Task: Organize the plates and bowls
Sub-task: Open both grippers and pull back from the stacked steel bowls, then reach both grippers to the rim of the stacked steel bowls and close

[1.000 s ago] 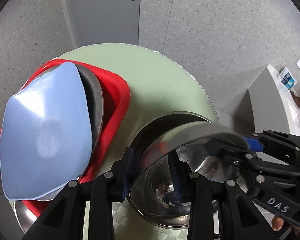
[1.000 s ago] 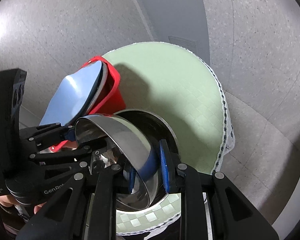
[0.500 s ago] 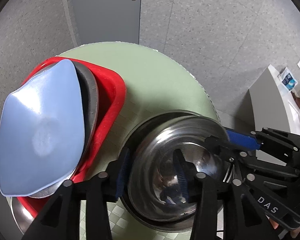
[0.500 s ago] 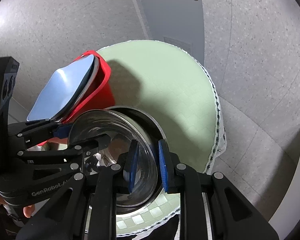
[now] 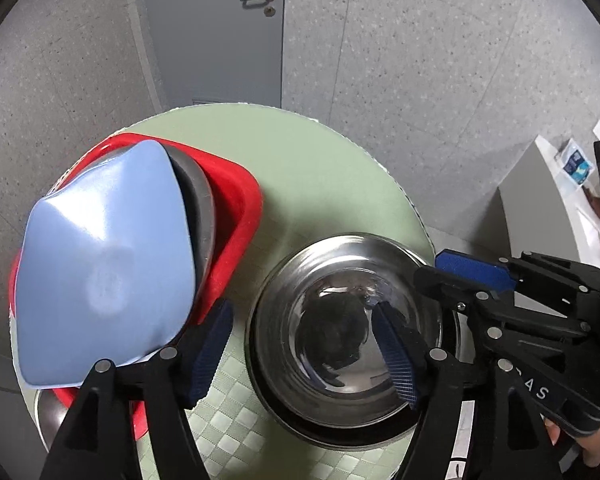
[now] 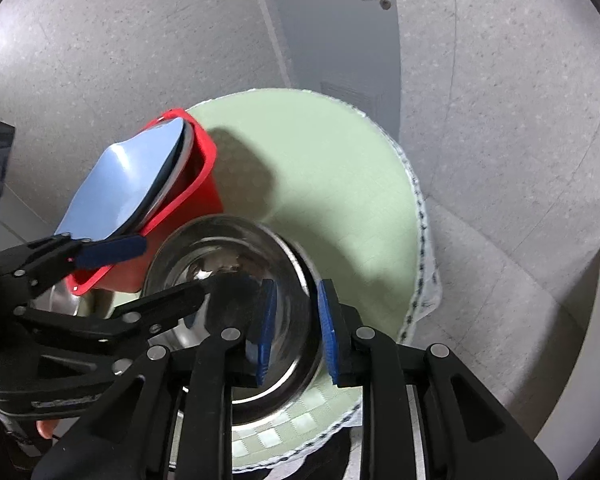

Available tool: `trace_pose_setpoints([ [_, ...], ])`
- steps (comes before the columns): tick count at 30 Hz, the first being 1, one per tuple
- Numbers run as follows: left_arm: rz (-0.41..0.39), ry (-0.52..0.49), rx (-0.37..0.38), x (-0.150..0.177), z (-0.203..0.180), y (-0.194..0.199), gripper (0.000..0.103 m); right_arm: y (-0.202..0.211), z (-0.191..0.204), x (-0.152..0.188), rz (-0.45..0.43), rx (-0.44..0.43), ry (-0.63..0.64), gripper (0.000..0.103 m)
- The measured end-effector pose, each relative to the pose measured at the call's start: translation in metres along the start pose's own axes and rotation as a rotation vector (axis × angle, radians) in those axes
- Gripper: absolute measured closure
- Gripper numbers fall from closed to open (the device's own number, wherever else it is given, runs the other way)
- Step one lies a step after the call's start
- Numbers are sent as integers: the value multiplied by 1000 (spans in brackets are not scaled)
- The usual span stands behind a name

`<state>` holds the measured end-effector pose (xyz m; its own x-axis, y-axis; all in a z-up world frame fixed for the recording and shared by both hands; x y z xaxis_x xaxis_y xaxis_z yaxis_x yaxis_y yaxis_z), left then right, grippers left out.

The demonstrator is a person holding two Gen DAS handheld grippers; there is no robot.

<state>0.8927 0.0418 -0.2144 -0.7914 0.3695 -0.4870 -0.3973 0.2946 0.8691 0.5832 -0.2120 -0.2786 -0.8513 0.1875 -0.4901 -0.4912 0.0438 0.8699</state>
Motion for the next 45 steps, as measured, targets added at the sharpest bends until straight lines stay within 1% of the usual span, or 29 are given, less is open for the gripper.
trace_pose_setpoints([
  [3, -9, 6, 6, 4, 3, 5, 35, 3, -1, 0, -9, 17, -4, 79],
  [5, -23, 12, 14, 7, 6, 12, 34, 9, 2, -2, -24, 27, -7, 75],
  [7, -47, 19, 30, 10, 12, 23, 34, 16, 8, -4, -43, 27, -2, 65],
  [8, -49, 15, 58, 12, 15, 28, 33, 19, 12, -6, -56, 24, 3, 64],
  [9, -58, 21, 59, 14, 21, 33, 32, 22, 17, -8, -66, 22, 7, 64],
  [10, -72, 28, 44, 17, 26, 39, 28, 26, 26, -11, -78, 7, 11, 63],
  [11, -84, 31, 35, 20, 31, 43, 28, 27, 30, -12, -85, 6, 15, 63],
  [15, -96, 51, 95, 36, 50, 64, 27, 33, 54, -14, -105, 4, 19, 59],
  [19, -135, 53, 105, 48, 74, 87, 24, 45, 80, -14, -133, -17, 28, 58],
  [20, -145, 54, 100, 51, 81, 93, 23, 47, 88, -14, -141, -34, 29, 58],
  [23, -175, 71, 58, 69, 114, 110, 22, 47, 113, -11, -145, -82, 40, 55],
  [25, -181, 98, 26, 85, 138, 116, 22, 38, 135, -5, -129, -119, 53, 53],
  [27, -169, 134, -5, 102, 164, 118, 22, 28, 151, 1, -107, -148, 58, 53],
  [32, -127, 204, -54, 128, 200, 115, 22, -8, 191, 21, -19, -229, 48, 53],
  [35, -99, 245, -87, 141, 224, 106, 22, -21, 205, 28, 0, -251, 28, 53],
  [36, -94, 256, -99, 140, 228, 104, 22, -25, 208, 29, -2, -247, 24, 53],
  [38, -79, 273, -112, 137, 230, 93, 24, -32, 215, 30, -7, -248, 12, 52],
  [40, -68, 298, -130, 143, 236, 85, 26, -41, 222, 31, 1, -241, 1, 52],
  [41, -56, 306, -141, 148, 240, 79, 30, -45, 224, 33, 7, -244, 5, 52],
  [42, -41, 315, -144, 147, 243, 73, 32, -49, 228, 34, 11, -246, 14, 51],
  [43, -27, 323, -150, 147, 245, 67, 37, -55, 231, 34, 19, -240, 19, 50],
  [45, -5, 332, -151, 150, 252, 58, 42, -68, 232, 35, 46, -247, 2, 50],
])
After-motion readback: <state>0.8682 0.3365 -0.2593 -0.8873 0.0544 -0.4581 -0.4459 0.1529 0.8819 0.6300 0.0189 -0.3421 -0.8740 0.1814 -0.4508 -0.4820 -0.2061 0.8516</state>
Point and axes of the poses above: each gripper's, at about its wrist camera, not at the fingertips, and y roughly against the way its jaws point, z to its left, x to its underside, the point moved 3 cm from there along -y, roughly the way its jaws point, and after that the axes turned 5 degrees about y, right-handed, at the moved point
